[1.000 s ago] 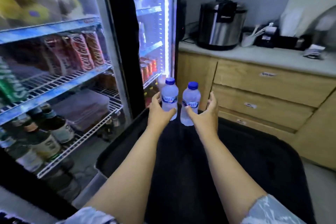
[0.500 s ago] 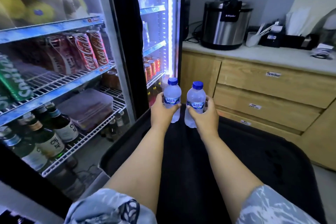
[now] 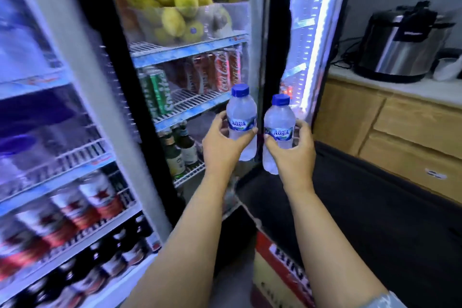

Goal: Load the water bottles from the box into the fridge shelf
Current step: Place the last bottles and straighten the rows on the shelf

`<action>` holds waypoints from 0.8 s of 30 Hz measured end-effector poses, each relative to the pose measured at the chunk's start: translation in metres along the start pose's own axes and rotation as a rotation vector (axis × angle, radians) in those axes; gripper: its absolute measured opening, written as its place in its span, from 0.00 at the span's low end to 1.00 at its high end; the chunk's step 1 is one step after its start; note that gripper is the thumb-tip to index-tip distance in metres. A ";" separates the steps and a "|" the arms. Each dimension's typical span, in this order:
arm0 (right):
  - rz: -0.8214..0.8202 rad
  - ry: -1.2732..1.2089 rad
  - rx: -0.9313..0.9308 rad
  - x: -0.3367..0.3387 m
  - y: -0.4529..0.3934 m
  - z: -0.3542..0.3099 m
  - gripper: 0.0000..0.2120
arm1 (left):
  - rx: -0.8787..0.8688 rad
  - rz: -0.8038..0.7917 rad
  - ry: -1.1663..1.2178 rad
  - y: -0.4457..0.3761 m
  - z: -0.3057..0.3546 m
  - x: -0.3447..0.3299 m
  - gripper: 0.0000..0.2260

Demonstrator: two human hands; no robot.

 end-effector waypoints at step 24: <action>-0.760 -0.579 0.333 -0.328 0.194 -0.316 0.20 | -0.178 0.837 -0.455 0.066 0.145 0.485 0.20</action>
Point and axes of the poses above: each hand's wrist, its own y-axis away from the middle knuckle, its own x-axis out of the back of the hand, z = x × y, the point moved 6 cm from there along -y, towards the middle knuckle, and after that the axes turned 1 degree about -x, right-handed, at the moved point
